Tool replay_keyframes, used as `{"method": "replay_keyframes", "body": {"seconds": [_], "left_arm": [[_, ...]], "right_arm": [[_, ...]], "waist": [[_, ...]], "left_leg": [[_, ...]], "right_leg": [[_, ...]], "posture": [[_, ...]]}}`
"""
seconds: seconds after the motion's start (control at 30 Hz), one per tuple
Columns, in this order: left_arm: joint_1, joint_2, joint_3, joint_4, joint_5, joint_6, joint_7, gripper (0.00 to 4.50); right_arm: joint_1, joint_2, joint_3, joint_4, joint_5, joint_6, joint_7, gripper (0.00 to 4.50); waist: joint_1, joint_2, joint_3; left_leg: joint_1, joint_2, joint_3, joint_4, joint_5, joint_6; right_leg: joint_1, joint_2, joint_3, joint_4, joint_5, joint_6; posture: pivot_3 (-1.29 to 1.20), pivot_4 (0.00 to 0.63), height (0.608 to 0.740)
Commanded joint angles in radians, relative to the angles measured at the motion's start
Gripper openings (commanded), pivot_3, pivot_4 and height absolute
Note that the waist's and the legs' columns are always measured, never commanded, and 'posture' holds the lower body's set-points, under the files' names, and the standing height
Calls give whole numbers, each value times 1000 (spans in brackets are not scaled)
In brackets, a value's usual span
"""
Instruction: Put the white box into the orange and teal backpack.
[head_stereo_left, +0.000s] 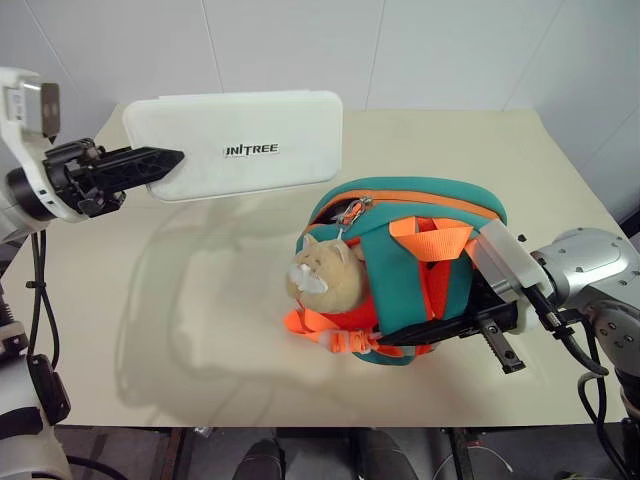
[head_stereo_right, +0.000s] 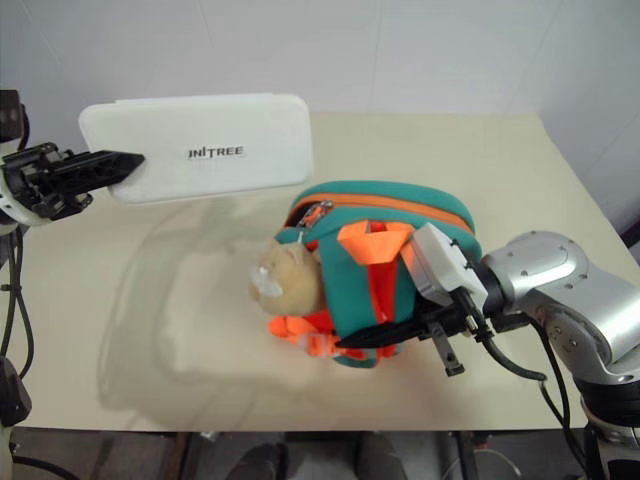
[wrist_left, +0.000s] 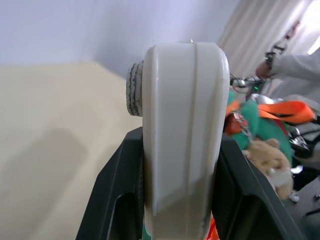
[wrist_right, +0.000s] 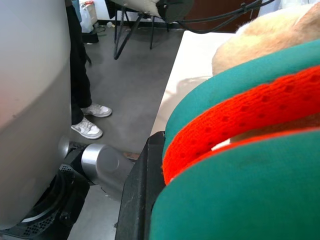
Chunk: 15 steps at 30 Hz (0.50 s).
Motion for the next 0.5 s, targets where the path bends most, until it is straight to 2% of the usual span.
{"method": "replay_keyframes", "body": {"seconds": [0.03,0.3,0.5], "left_arm": [[16,26,54,-59,-41,-65,-28,1302],[15,51,101,-74,-109,-85,-42,1302],[83,117,165,-112,-159,-40,-39,1302]], "right_arm": [[-1,7,-6,-6,-8,-27,-5,535],[3,17,-1,2,-31,-40,-10,535],[1,21,-2,9,-42,-48,-11,535]], "waist": [[0,0,0],[-1,0,0],[-5,0,0]], "left_leg": [[0,0,0,0,0,0],[0,0,0,0,0,0],[1,0,1,-1,0,0]], "right_leg": [[0,0,0,0,0,0],[0,0,0,1,0,0],[0,0,0,1,0,0]], "posture": [[0,150,740],[0,150,740],[0,150,740]]}}
